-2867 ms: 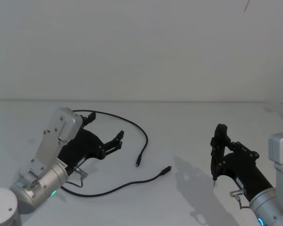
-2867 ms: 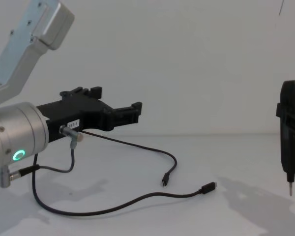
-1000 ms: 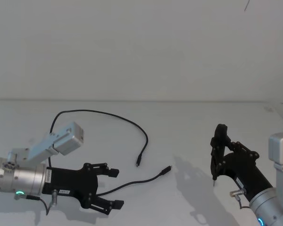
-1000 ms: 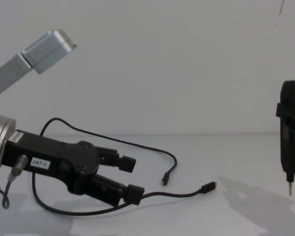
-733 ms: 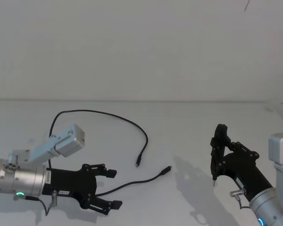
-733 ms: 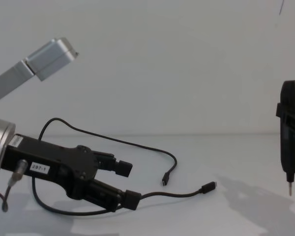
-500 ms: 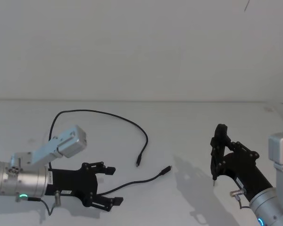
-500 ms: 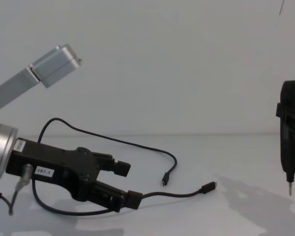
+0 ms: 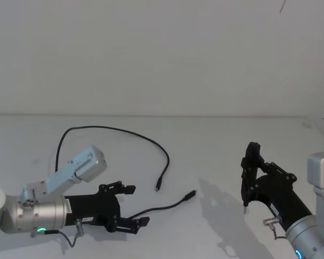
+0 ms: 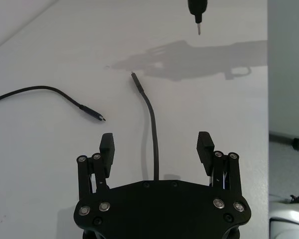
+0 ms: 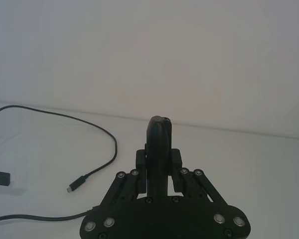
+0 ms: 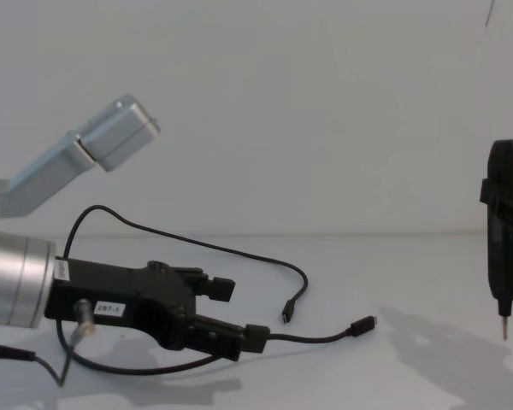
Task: Pick up the data cable with the one hand.
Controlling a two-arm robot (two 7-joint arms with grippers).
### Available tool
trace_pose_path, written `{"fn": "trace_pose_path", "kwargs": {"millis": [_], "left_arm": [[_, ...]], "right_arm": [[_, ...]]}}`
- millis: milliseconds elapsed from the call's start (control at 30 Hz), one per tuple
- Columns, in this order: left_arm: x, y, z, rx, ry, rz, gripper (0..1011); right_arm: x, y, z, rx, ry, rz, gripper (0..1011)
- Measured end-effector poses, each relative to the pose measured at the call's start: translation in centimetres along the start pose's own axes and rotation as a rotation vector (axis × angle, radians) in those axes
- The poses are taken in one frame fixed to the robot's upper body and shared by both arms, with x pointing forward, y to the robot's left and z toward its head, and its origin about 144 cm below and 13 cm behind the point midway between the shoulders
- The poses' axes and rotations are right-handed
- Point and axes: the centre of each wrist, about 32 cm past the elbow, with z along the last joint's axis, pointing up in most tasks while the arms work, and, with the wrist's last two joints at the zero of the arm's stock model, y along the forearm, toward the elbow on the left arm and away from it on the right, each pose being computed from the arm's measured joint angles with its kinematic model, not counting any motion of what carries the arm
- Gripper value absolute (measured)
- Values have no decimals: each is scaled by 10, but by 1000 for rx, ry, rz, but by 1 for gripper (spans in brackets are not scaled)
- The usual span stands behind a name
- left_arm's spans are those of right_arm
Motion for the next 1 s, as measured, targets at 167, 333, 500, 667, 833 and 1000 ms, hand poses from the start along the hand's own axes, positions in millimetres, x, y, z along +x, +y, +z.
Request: {"fn": "trace_pose_path", "kwargs": {"millis": [167,333,500,667,833,1000], "left_arm": [[-1,-6,-4,-12,16,9,1001],[-2,-12,-6,-16,29,6,1001],[-1,-17,-7,-20,39,2,1000],[-1,-21,-8,-22,44,-1,1001],[0,-23,-7,-21,45,-4,1000],[1,-25,-6,-13,44,-8,952]], "right_arm": [[0,0,0,0,0,0,279],[0,0,0,0,0,0,279],[0,0,0,0,0,0,279],[0,0,0,0,0,0,279],[0,0,0,0,0,0,279],[0,0,0,0,0,0,279]]}}
